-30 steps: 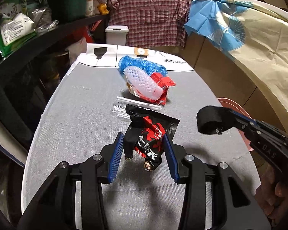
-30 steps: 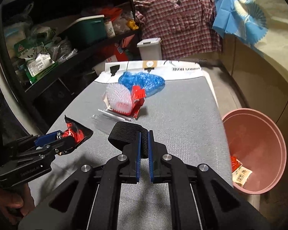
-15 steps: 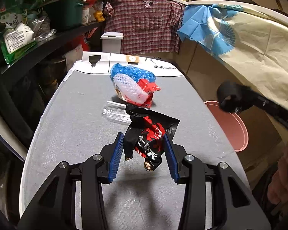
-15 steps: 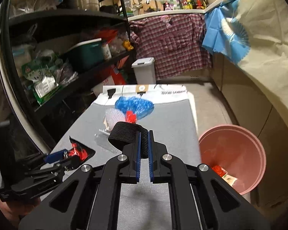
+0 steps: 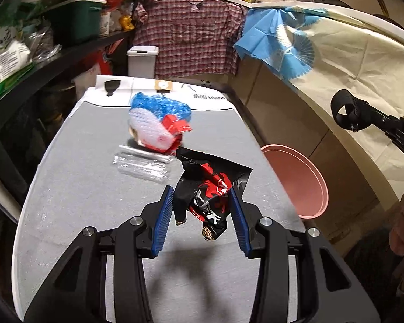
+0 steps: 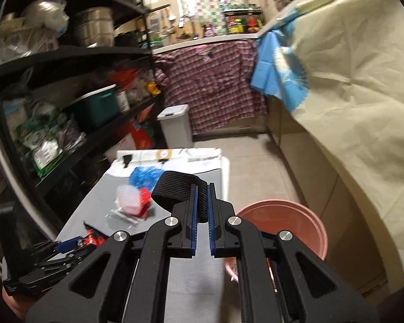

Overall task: Collect trash
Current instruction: 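Carry the red-black wrapper over the pink bucket with the left tool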

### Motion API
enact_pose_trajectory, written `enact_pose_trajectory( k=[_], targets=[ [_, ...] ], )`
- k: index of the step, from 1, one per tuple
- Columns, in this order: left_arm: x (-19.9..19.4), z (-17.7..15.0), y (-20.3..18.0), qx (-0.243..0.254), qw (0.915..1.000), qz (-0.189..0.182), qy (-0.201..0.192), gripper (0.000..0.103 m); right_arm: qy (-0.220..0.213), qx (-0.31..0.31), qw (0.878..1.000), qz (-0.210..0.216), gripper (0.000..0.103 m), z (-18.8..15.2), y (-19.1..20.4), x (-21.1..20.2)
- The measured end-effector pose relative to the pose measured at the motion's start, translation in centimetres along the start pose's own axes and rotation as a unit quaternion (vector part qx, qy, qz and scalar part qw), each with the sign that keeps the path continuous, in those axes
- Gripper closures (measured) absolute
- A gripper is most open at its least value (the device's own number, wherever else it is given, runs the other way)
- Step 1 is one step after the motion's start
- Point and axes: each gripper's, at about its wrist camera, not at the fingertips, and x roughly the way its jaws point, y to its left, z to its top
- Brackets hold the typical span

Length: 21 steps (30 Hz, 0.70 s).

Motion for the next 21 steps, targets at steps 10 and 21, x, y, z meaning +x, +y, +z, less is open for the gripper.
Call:
enact_pose_trajectory(
  k=[10,21],
  targets=[
    [1.4,1.2,-1.6,-0.009,0.9999,-0.005,0.007,0.061,-0.002,0.027,0.999,-0.044,0.096,0.5,-4.9,0.7],
    [3.3,3.3,-4.8,0.01,0.9999,-0.006,0.006,0.061,0.005,0.051,0.997,-0.058,0.096,-0.4,-7.4,2.7]
  ],
)
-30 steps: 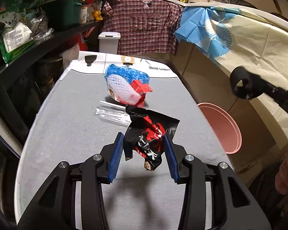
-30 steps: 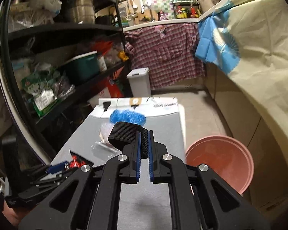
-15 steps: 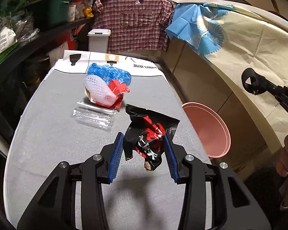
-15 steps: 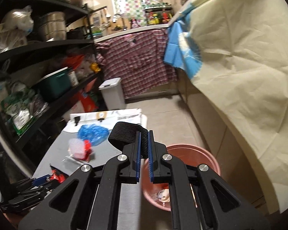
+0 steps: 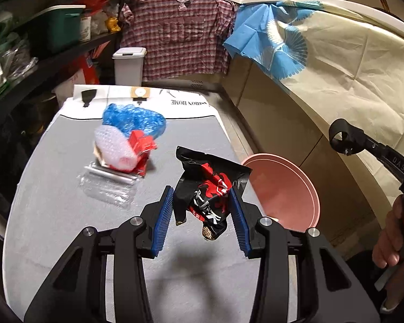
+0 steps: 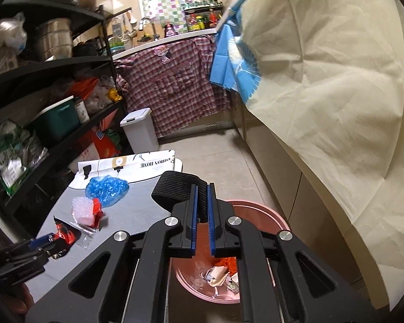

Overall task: Collect trash
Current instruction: 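Carry the red-black wrapper over the pink bucket with the left tool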

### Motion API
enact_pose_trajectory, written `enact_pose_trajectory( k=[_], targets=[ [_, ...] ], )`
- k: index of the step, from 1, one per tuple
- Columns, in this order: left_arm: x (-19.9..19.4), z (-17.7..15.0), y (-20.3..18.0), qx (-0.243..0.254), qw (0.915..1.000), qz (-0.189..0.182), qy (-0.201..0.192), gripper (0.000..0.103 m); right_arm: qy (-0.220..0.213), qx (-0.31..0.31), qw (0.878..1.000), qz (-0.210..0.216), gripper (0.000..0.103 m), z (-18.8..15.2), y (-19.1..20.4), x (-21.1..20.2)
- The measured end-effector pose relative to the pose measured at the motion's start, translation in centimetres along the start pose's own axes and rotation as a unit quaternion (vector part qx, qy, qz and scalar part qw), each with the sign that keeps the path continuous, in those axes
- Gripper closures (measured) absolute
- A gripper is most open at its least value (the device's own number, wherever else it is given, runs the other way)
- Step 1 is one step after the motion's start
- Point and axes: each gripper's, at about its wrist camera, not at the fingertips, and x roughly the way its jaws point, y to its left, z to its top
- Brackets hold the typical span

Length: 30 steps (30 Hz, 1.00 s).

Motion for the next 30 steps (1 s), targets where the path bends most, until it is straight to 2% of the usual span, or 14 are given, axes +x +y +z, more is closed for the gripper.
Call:
enact_pose_trajectory(
  k=[16,30],
  targets=[
    [4.9,1.0,-5.0,0.033,0.9989,-0.027,0.018,0.061,0.018,0.022,0.999,-0.045,0.096,-0.3,-3.5,3.4],
    [9.2,1.7,-8.4,0.042,0.9963,-0.07,0.027,0.061,0.042,0.03,0.996,-0.072,0.096,-0.3,-5.1,6.3]
  ],
)
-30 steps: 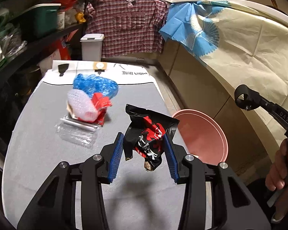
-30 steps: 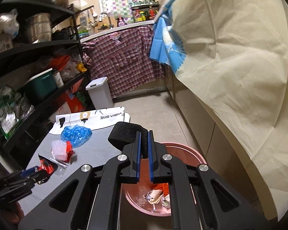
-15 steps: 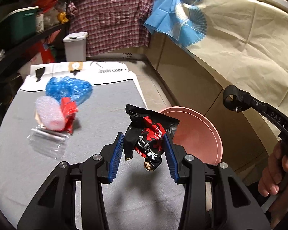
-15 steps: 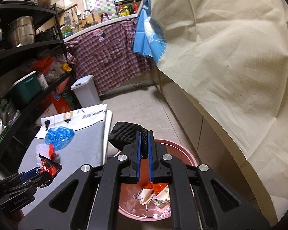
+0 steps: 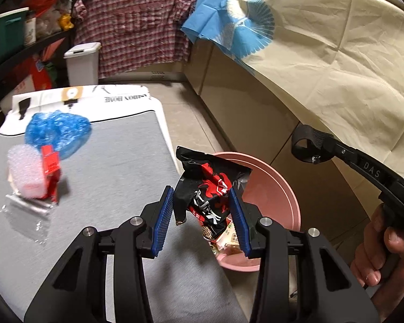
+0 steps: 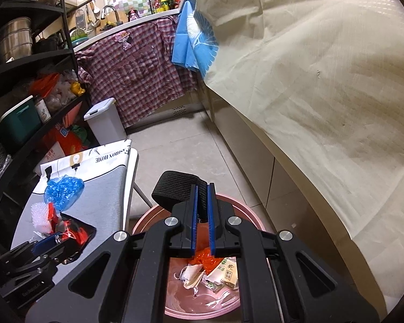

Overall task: Collect trash
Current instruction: 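Carry the red-black wrapper over the pink bucket with the left tool, then open the left tool to drop the wrapper into the bucket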

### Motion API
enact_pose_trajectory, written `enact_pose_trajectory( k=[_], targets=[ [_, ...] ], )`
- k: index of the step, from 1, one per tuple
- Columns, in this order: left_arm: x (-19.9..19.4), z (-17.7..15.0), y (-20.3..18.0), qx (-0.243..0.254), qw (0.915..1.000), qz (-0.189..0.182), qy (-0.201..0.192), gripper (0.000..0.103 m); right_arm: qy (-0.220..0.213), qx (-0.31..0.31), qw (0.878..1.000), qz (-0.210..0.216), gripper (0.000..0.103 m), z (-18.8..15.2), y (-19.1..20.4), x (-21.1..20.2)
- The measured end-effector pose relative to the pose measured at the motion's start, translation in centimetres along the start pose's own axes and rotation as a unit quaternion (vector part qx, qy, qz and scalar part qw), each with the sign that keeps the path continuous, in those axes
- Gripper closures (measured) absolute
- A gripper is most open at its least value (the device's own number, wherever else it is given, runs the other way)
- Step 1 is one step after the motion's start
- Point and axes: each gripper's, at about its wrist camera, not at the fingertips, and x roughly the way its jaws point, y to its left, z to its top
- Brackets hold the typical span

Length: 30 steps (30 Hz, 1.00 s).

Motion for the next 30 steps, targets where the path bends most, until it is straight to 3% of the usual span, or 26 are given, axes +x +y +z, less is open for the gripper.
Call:
enact_pose_trajectory(
  k=[14,25,29,30],
  targets=[
    [4.5,-0.1,-2.4,0.023,0.9992,-0.012,0.03,0.061,0.017,0.0,1.0,-0.006,0.096,-0.2,0.1,2.1],
    [5.8,0.2,-3.4,0.022,0.9987,-0.018,0.042,0.061,0.019,-0.01,1.0,-0.011,0.095,-0.2,0.3,2.5],
    [5.8,0.2,-3.5,0.024,0.9983,-0.021,0.048,0.06,0.018,-0.014,0.999,-0.022,0.089,-0.3,0.5,2.5],
    [5.8,0.2,-3.5,0.023,0.9984,-0.02,0.048,0.06,0.02,-0.012,0.999,-0.024,0.084,-0.3,0.4,2.6]
  ],
)
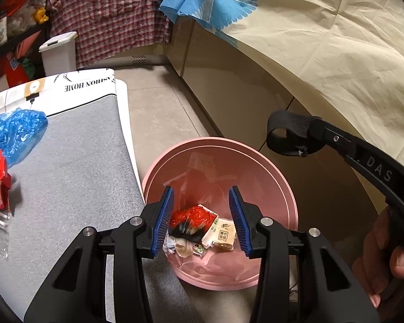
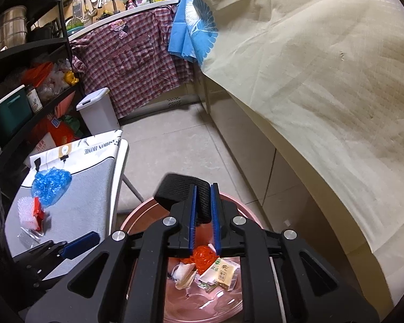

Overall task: Collect trash
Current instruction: 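Open the left tool to drop the wrapper into the bucket, then move both tools back over the table toward the bubble wrap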

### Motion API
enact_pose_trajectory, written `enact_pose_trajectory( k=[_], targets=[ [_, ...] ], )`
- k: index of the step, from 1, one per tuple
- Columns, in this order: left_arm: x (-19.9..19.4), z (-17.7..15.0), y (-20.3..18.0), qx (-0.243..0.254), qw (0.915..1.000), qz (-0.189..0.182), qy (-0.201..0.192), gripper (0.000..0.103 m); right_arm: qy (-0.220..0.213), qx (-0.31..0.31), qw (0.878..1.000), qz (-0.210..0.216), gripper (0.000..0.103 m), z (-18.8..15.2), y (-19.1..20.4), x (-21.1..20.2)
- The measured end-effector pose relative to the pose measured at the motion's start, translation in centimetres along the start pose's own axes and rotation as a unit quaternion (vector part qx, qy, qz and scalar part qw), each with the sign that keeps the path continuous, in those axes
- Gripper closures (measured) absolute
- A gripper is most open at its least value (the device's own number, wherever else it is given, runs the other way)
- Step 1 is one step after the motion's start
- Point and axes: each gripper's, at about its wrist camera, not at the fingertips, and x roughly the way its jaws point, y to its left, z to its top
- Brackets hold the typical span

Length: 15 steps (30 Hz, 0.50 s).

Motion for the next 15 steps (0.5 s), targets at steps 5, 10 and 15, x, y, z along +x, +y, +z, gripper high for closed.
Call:
enact_pose_trajectory(
  k=[5,10,15],
  targets=[
    [-1.2,-0.4,0.6,-0.01,0.9999,0.004,-0.005,0.06,0.004,-0.002,1.0,-0.003,0.062,-0.2,0.1,0.1],
    [-3.5,-0.8,1.6,-0.019,0.9996,0.012,-0.018,0.06,0.001,0.0,1.0,-0.003,0.062,-0.2,0.1,-0.3],
    [-6.7,-1.3,3.0,-0.027,0.9986,0.024,-0.037,0.06,-0.006,-0.006,1.0,0.0,0.062,-0.3,0.6,-1.2]
  ],
)
